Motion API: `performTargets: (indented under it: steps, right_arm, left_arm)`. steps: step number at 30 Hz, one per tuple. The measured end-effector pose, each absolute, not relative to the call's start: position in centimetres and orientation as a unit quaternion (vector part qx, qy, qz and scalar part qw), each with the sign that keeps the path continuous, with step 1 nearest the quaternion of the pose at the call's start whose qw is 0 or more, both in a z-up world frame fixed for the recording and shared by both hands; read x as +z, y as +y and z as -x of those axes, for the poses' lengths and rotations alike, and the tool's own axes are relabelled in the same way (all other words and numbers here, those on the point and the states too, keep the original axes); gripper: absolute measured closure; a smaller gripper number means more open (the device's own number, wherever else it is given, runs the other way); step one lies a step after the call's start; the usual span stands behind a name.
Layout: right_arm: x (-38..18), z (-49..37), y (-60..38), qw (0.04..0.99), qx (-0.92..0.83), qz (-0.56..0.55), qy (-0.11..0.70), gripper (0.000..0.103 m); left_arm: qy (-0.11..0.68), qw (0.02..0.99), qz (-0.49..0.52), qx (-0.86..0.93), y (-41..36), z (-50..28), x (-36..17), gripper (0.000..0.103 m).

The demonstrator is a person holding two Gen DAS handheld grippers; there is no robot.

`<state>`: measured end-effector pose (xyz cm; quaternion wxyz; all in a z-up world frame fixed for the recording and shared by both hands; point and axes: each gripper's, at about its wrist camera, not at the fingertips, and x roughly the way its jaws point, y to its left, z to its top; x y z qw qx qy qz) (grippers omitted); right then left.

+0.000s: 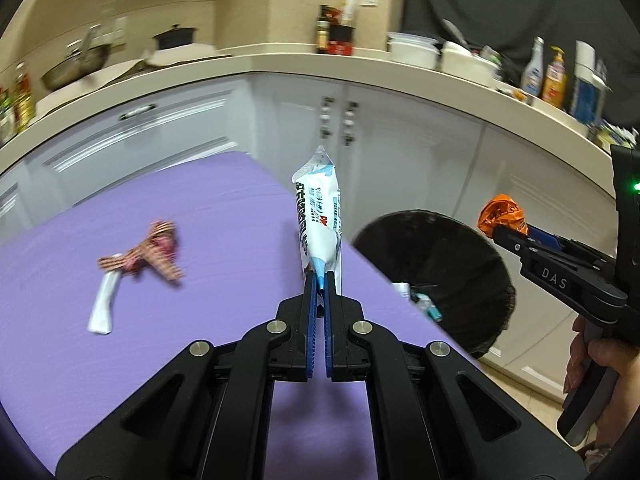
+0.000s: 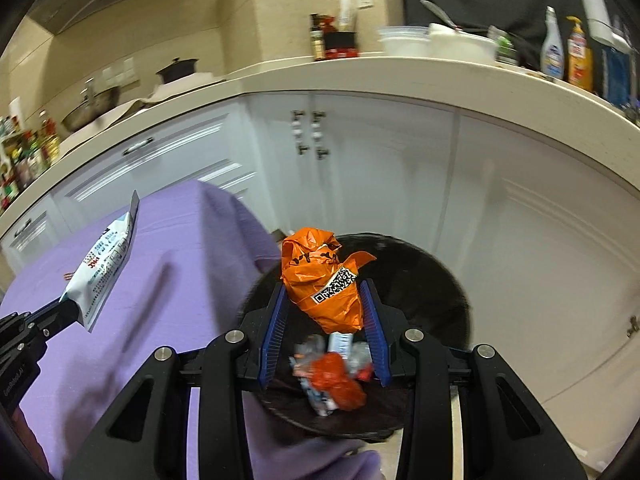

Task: Collect trash
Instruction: 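Carry both items over the black bin and open both tools to drop them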

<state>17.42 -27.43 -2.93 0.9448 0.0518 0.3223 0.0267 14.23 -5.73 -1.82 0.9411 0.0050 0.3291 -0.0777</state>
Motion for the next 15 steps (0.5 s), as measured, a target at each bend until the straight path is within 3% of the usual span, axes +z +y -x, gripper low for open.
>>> performTargets:
  steps: [11, 15]
  right_arm:
    - [-4.2, -18.4, -31.2, 0.943, 0.008, -0.073, 0.323, 0.065]
    - [-4.8, -19.3, -31.7, 0.942, -0.003, -0.075, 0.326, 0.050]
  left_arm:
    - [0.340, 0.931, -0.039, -0.126, -13.3, -17.5, -3.5, 0.099]
    - [0.348, 0.926, -0.057, -0.134, -15.3, -19.0, -4.6, 0.090]
